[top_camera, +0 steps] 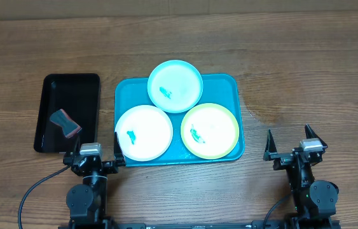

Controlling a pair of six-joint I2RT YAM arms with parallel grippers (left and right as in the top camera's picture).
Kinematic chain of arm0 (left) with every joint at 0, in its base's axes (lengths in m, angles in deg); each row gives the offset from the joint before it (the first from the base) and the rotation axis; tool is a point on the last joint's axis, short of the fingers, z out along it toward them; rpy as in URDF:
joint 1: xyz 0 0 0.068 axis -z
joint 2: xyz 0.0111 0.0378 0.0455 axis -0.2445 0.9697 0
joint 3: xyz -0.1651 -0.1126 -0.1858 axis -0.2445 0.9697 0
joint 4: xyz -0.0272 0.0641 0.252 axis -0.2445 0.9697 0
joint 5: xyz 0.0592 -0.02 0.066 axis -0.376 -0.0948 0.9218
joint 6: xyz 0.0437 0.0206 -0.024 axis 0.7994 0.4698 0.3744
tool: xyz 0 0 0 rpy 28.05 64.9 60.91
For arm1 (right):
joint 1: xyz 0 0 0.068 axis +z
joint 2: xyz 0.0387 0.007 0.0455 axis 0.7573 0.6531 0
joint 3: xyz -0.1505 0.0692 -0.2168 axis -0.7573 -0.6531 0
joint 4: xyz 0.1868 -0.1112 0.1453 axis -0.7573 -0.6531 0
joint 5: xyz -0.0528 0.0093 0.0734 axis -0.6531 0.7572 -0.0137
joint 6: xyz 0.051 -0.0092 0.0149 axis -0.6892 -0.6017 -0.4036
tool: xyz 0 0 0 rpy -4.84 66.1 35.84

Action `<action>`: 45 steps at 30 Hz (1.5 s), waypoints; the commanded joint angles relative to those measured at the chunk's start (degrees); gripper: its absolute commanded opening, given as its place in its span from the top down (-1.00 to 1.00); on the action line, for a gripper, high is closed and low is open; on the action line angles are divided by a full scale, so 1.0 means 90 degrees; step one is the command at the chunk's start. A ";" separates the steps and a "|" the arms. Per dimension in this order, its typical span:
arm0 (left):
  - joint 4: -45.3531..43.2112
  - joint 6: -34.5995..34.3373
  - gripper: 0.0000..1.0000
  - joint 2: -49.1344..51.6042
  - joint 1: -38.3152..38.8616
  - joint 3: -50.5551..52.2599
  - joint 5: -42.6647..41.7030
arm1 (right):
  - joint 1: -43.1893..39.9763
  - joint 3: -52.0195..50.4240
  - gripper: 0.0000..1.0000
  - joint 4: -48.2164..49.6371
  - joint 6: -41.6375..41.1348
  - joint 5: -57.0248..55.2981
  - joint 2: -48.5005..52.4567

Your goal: Clean dirty plates on tray and stack at the side

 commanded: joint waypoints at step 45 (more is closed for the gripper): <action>-0.4367 -0.2062 -0.99 0.0272 0.0036 -0.1294 -0.1838 | 0.0032 -0.0066 -1.00 0.0036 0.0002 -0.0041 -0.0058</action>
